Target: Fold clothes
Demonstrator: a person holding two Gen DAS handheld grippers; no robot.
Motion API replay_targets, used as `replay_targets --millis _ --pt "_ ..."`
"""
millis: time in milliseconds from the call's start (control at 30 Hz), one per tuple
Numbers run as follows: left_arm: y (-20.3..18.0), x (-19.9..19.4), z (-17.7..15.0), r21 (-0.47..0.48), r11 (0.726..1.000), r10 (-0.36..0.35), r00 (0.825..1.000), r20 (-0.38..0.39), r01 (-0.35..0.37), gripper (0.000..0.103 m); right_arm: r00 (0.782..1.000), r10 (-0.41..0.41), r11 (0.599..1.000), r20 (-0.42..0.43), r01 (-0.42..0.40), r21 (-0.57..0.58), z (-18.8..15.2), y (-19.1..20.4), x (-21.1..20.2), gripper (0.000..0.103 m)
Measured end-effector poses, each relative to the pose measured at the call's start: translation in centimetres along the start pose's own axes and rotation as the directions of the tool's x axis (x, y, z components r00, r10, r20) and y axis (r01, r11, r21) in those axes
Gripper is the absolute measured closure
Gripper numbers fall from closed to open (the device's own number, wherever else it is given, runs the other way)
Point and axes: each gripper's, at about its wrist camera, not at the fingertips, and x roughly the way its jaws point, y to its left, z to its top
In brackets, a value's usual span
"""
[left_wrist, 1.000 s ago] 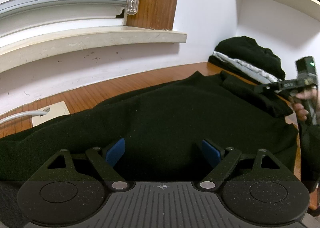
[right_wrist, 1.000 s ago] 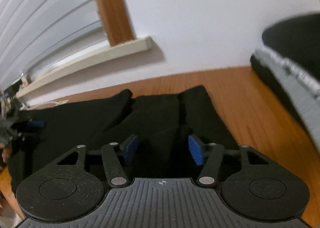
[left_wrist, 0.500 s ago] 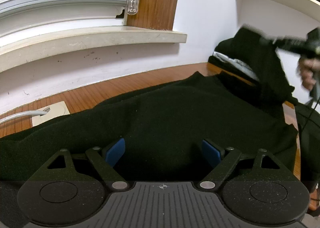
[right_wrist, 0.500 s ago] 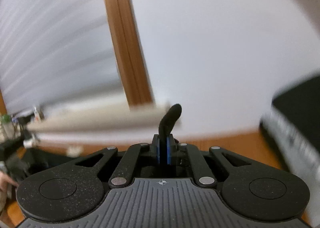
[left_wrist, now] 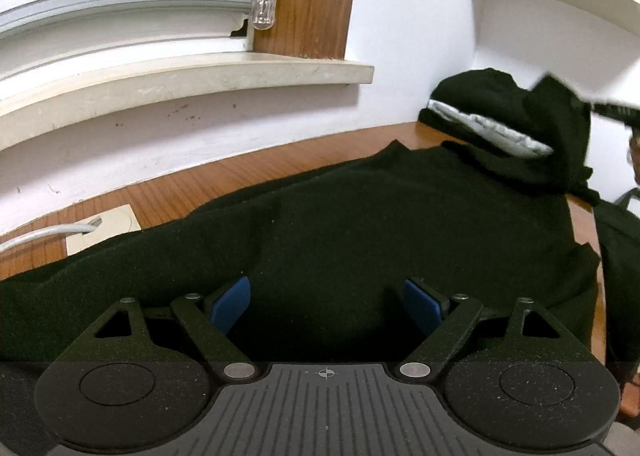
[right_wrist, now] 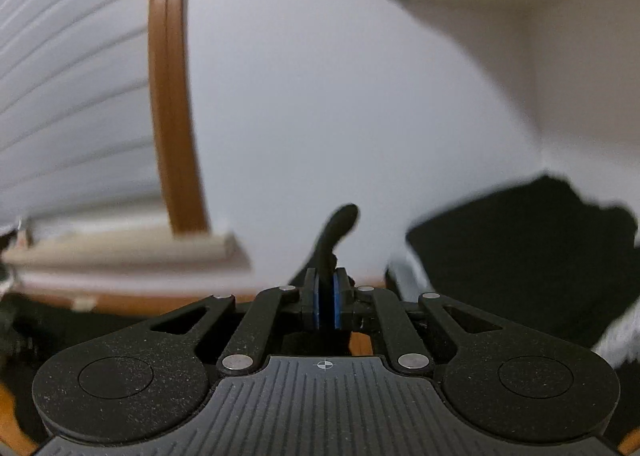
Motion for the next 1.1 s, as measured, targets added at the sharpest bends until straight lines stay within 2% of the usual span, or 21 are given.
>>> replay_targets --millis 167,267,400,467,533,567,633,767,867,1000,1100 --pt "-1.2 0.3 0.2 0.058 0.997 0.056 0.998 -0.001 -0.056 0.016 0.995 -0.008 1.000 -0.104 0.010 0.027 -5.3 -0.5 1.5 0.095" --pt "-2.0 0.5 0.6 0.080 0.993 0.086 0.996 0.002 -0.086 0.012 0.995 0.009 0.998 -0.095 -0.002 0.070 -6.8 -1.1 1.6 0.094" --pt "-3.5 0.7 2.3 0.093 0.993 0.068 0.997 0.031 -0.070 0.012 0.998 0.005 0.996 -0.066 0.001 0.094 -7.2 -1.4 1.6 0.092" --pt "-5.0 1.2 3.8 0.116 0.992 0.044 0.998 0.044 -0.049 0.015 0.999 0.015 0.993 -0.052 -0.009 0.121 -6.9 -1.5 1.6 0.092" --pt "-6.5 2.1 5.7 0.131 0.991 0.005 0.998 0.060 -0.013 0.026 0.998 0.041 0.992 -0.037 -0.037 0.122 -6.4 -1.0 1.3 0.093" --pt "-7.3 2.7 6.7 0.137 0.990 -0.023 0.998 0.065 0.014 0.028 0.997 0.066 0.991 -0.029 -0.062 0.114 -6.2 -0.6 0.9 0.093" --pt "-9.0 4.5 8.8 0.133 0.987 -0.095 0.993 0.066 0.086 0.039 0.992 0.120 0.989 -0.032 -0.116 0.089 -5.7 0.9 0.0 0.093" --pt "-13.1 9.4 12.1 0.111 0.980 -0.168 0.985 0.031 0.163 0.039 0.974 0.193 0.981 -0.115 -0.194 0.007 -5.7 4.2 -1.8 0.093" --pt "-16.0 12.5 13.5 0.084 0.974 -0.214 0.977 0.013 0.212 0.039 0.955 0.218 0.972 -0.199 -0.230 -0.041 -6.7 6.0 -2.8 0.093" --pt "-18.6 14.8 14.0 0.030 0.956 -0.293 0.956 -0.003 0.293 0.035 0.930 0.231 0.959 -0.287 -0.267 -0.094 -8.7 8.2 -3.9 0.093" --pt "-20.2 15.9 13.7 0.045 0.951 -0.305 0.952 -0.029 0.306 0.033 0.929 0.228 0.961 -0.291 -0.264 -0.088 -9.6 8.4 -4.8 0.093"
